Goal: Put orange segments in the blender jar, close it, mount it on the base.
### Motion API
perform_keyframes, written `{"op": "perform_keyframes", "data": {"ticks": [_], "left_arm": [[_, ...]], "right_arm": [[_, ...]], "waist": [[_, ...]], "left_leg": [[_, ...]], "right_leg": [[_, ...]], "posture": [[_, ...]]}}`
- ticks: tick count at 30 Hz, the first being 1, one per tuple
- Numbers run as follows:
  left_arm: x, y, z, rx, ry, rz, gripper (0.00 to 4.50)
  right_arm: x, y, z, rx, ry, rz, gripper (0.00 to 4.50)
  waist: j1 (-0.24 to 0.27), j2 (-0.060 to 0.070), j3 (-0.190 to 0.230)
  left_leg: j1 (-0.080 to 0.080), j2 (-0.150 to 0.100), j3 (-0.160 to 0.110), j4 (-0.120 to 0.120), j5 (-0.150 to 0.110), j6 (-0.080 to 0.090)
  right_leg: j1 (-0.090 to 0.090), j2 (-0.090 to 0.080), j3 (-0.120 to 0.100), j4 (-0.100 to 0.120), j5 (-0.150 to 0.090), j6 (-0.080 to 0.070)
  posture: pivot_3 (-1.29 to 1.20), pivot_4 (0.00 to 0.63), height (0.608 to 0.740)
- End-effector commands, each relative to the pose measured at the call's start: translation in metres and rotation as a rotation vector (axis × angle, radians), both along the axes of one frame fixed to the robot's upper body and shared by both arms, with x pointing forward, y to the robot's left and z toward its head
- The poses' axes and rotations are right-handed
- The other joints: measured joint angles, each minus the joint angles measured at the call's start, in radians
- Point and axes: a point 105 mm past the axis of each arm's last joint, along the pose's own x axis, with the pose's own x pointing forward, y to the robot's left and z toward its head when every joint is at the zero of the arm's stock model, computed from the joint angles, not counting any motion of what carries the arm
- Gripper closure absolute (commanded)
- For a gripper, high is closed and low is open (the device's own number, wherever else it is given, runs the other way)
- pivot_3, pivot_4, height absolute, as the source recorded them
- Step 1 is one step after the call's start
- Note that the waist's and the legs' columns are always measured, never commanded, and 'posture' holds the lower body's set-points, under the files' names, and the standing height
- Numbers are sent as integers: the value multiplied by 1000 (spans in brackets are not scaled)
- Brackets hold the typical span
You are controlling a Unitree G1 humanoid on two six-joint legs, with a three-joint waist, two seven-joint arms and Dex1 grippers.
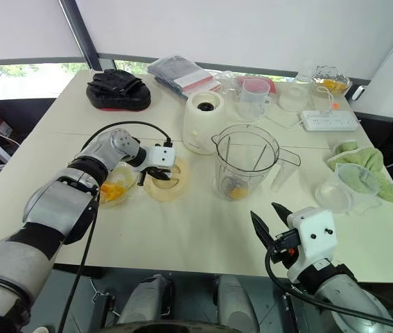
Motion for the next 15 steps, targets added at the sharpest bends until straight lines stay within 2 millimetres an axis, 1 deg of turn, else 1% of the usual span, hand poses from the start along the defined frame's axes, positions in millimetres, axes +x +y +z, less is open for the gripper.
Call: {"op": "perform_keyframes", "data": {"ticks": [1,4,7,10,13,15], "left_arm": [[6,-11,23,-94,-14,11,4276],[10,-21,46,-174,-40,-7,4276],[12,-33,70,-255,-62,-36,4276],[12,-42,94,-339,-65,-64,4276],[9,-47,115,-385,-68,-111,4276],[7,-48,124,-401,-68,-131,4276]], "right_arm": [[0,0,13,12,-65,-25,1977],[5,-9,11,-12,-79,-72,1977],[15,-21,7,-15,-94,-120,1977],[25,-30,3,10,-108,-158,1977],[35,-38,-3,23,-110,-186,1977],[42,-44,-7,32,-116,-218,1977]], "waist": [[0,-1,0],[1,-2,1],[2,-3,1],[1,-3,1],[-1,-3,1],[-3,-3,1]], "left_leg": [[0,0,0,0,0,0],[-1,0,0,0,0,0],[-2,0,-1,0,0,0],[-1,0,0,0,0,0],[-1,0,0,0,0,1],[-1,0,0,0,-1,1]], "right_leg": [[0,0,0,0,0,0],[-1,0,0,0,0,0],[-1,0,0,-1,0,0],[-1,0,0,-1,0,0],[-1,0,0,-1,0,0],[-1,0,0,-1,0,0]], "posture": [[0,150,740],[0,150,740],[0,150,740],[0,150,740],[0,150,740],[0,150,740]]}}
